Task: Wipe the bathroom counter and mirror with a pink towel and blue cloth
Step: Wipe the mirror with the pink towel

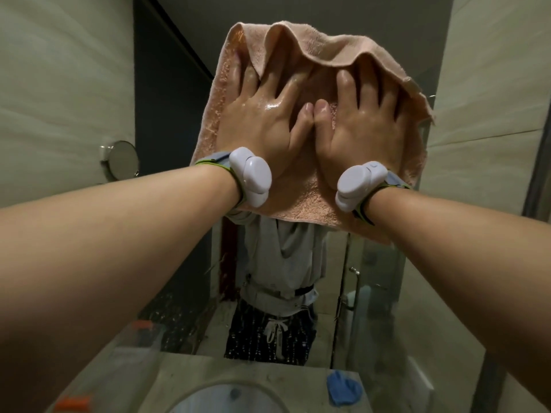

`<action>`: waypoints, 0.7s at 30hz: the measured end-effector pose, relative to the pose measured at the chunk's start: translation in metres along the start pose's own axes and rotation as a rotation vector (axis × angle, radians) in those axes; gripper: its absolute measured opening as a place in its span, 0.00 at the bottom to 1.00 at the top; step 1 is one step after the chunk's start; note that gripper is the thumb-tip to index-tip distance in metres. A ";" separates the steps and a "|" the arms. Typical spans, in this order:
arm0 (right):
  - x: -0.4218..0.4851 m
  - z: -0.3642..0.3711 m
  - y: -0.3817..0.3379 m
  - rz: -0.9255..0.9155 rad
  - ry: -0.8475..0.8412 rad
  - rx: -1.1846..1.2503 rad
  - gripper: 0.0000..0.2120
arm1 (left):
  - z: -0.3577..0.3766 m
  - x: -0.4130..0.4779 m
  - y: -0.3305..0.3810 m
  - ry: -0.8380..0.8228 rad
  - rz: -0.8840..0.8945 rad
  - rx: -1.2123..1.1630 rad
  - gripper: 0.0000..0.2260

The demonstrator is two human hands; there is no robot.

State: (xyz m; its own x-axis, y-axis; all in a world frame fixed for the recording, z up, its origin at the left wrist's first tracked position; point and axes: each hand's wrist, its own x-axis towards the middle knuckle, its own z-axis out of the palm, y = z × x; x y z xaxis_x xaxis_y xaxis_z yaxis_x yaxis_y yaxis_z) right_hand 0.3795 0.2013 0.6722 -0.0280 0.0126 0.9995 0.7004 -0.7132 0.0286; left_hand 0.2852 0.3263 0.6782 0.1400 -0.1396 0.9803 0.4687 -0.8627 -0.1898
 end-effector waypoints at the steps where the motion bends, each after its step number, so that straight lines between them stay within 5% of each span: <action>1: -0.002 0.001 -0.001 -0.007 0.006 0.000 0.26 | 0.000 -0.002 0.000 -0.005 -0.008 -0.005 0.24; 21: -0.091 0.002 -0.026 -0.063 -0.106 0.067 0.23 | -0.002 -0.102 -0.008 -0.117 -0.026 -0.089 0.23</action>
State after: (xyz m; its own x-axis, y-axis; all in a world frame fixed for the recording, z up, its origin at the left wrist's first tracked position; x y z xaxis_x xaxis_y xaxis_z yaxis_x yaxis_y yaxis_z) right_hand 0.3653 0.2199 0.5810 -0.0005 0.1328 0.9911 0.7456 -0.6604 0.0888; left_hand 0.2658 0.3461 0.5800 0.2323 -0.0634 0.9706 0.3954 -0.9055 -0.1538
